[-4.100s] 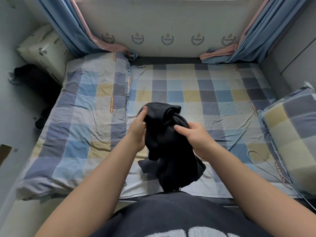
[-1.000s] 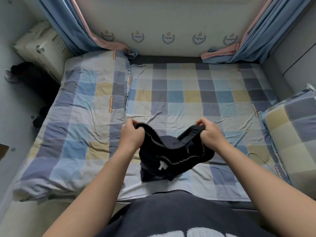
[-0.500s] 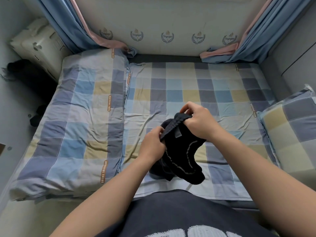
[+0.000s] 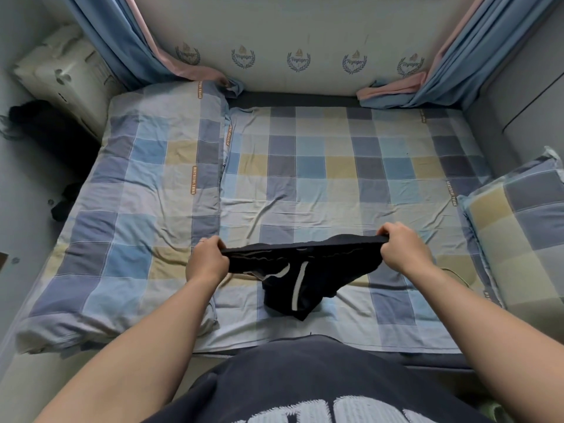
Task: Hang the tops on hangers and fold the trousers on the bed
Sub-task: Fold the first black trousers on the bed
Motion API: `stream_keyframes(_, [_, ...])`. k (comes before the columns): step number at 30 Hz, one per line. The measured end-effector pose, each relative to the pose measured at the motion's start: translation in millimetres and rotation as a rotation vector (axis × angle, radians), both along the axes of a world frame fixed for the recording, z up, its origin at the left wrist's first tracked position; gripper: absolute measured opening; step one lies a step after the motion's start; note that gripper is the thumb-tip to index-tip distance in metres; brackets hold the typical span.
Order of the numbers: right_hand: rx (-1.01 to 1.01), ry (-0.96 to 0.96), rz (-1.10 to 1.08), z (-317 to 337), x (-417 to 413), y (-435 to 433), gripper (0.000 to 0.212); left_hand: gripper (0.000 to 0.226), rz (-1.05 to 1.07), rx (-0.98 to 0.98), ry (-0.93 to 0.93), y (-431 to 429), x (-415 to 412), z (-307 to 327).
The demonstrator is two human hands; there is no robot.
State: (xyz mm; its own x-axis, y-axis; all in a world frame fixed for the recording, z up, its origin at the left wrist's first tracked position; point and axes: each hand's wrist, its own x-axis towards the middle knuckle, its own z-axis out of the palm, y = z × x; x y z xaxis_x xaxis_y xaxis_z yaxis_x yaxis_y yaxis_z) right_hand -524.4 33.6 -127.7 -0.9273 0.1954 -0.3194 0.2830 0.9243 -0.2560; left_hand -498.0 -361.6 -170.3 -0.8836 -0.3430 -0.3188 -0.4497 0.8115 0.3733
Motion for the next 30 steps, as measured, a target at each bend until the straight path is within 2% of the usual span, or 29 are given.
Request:
stream_keyframes(2, [-0.075,0.002,-0.112,-7,0,0,0.031,0.026,0.052,-0.021,-0.068,-6,1,-1])
stream_keyframes(4, [-0.319,0.017,-0.347,-11,0,-4,0.033,0.026,0.145,0.065,-0.133,-7,-2,-1])
stream_keyframes(6, [-0.607,0.006,-0.563,-12,2,-12,0.038,0.023,0.436,0.409,-0.141,-1,-8,1])
stream_keyframes(8, [-0.796,-0.023,-0.61,-11,4,-17,0.039,0.02,0.797,0.822,-0.136,5,-10,8])
stream_keyframes(9, [-0.861,-0.018,-0.604,-10,5,-18,0.036,0.021,0.857,0.94,-0.138,4,-11,12])
stream_keyframes(13, [-1.116,0.065,-0.646,9,0,-12,0.022,0.014,0.812,1.303,-0.15,-7,-19,32])
stream_keyframes(15, [-1.282,0.109,-0.615,23,-11,-9,0.022,0.013,0.74,1.438,-0.069,-11,-31,45])
stream_keyframes(17, [-1.337,0.155,-0.502,40,-25,-6,0.034,0.024,0.595,1.49,0.083,-11,-47,61])
stream_keyframes(19, [-1.147,0.245,-0.327,62,-39,-6,0.043,0.039,0.392,1.409,0.271,-8,-63,81])
stream_keyframes(21, [-0.872,0.384,-0.189,90,-55,-8,0.039,0.046,0.175,1.131,0.451,-6,-77,107])
stream_keyframes(23, [-0.738,0.52,-0.131,119,-73,-6,0.027,0.042,0.007,0.8,0.618,-7,-94,137])
stream_keyframes(25, [-0.691,0.628,-0.094,151,-92,-5,0.016,0.026,-0.085,0.549,0.775,-11,-113,170])
stream_keyframes(28, [-0.473,0.824,0.021,206,-121,0,0.004,0.019,-0.132,0.342,1.004,-15,-142,230])
stream_keyframes(30, [-0.382,0.917,0.088,247,-139,3,0.013,0.02,-0.138,0.238,1.104,-16,-158,275])
